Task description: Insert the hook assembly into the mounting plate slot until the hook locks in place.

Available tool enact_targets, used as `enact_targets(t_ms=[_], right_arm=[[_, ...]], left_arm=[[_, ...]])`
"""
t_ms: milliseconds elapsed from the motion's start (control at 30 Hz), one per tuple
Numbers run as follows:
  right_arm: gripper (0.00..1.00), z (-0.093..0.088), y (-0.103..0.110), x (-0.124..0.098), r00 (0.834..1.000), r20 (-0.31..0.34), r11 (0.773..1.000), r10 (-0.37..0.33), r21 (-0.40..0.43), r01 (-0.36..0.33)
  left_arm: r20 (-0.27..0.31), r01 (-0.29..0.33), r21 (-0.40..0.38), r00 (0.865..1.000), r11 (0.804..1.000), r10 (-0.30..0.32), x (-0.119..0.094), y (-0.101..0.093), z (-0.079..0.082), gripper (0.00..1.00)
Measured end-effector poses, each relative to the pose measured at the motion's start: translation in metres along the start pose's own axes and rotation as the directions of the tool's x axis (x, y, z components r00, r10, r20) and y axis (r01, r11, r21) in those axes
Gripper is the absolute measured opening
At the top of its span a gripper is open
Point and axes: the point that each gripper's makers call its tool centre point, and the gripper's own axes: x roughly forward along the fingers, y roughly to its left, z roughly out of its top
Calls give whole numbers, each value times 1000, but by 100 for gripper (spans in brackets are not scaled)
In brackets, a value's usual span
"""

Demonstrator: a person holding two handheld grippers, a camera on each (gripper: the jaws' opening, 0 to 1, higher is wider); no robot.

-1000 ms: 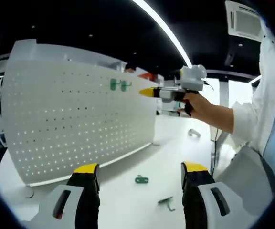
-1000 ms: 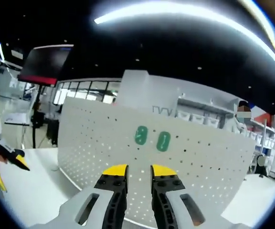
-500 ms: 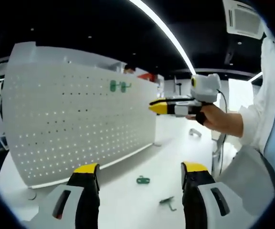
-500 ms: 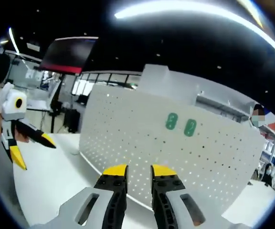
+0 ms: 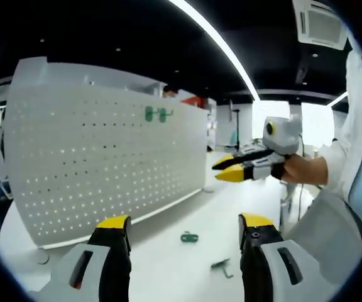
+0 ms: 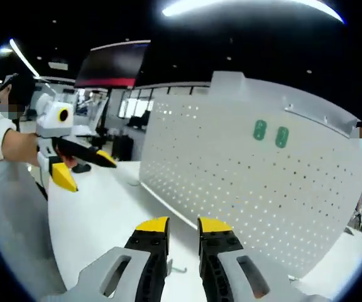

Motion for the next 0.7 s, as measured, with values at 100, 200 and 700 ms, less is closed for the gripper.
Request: enact_targets(t_ms=[100, 200, 700], right_arm=[[14, -7, 9, -2, 999, -12, 999, 43, 0, -43], [13, -15, 18, -4, 996, -27, 997, 81, -5, -82], [12, -82, 55, -12, 956, -130, 964, 263, -1, -266]], left_arm=[[-6, -1, 9, 1000, 1000, 1, 0, -1, -1, 71], [-11, -3, 12, 1000, 1000, 4, 0, -1, -3, 71], [-22, 0, 49, 1000, 999, 1, 1, -8, -3, 70]])
